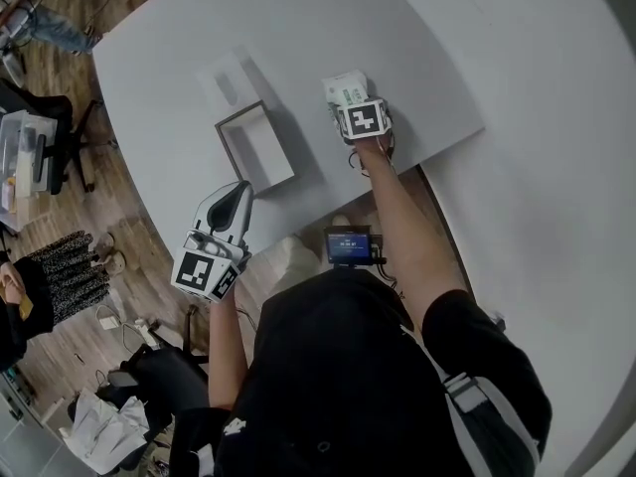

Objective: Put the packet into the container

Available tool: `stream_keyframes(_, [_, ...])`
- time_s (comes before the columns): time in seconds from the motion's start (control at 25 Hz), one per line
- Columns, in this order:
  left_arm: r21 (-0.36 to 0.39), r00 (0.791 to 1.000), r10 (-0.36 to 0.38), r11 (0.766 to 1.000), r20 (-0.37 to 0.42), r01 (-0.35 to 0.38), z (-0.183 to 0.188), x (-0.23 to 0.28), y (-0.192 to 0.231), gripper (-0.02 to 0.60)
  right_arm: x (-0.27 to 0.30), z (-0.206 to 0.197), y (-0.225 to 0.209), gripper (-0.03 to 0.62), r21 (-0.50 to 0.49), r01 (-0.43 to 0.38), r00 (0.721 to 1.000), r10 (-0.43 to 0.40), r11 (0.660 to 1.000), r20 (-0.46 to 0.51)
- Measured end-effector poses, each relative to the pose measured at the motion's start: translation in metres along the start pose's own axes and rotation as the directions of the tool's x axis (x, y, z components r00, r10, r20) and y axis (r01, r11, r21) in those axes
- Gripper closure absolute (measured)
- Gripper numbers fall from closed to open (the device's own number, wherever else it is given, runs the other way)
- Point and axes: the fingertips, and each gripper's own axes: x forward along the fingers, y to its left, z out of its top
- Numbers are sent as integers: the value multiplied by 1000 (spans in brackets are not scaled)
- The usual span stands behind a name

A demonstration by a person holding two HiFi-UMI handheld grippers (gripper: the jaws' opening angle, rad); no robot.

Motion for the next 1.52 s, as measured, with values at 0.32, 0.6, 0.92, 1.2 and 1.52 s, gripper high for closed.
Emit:
stream_keyframes(0.32, [4, 1000, 7, 1000, 1, -7, -5, -4, 7, 574, -6, -5, 8, 264, 37, -9, 999, 8, 999, 36])
stream_keyframes(0.6, [7, 1000, 8, 1000, 25, -8, 0, -16, 5, 574, -48, 24, 34, 264, 49, -47, 993, 41, 998, 109])
stream_keyframes(0.92, [13, 998, 32, 999, 52, -33, 3, -45, 0, 574, -102, 51, 108, 264, -3, -143, 973, 141, 990, 181])
stream_keyframes(1.2, [11, 995, 72, 997, 72, -73, 3, -67, 1, 574, -116, 60, 193, 264, -73, -257, 948, 266, 964, 174])
stream_keyframes(1.52, [5, 990, 105, 994, 95, -106, -2, -86, 10, 574, -102, 45, 258, 264, -126, -282, 953, 293, 951, 75])
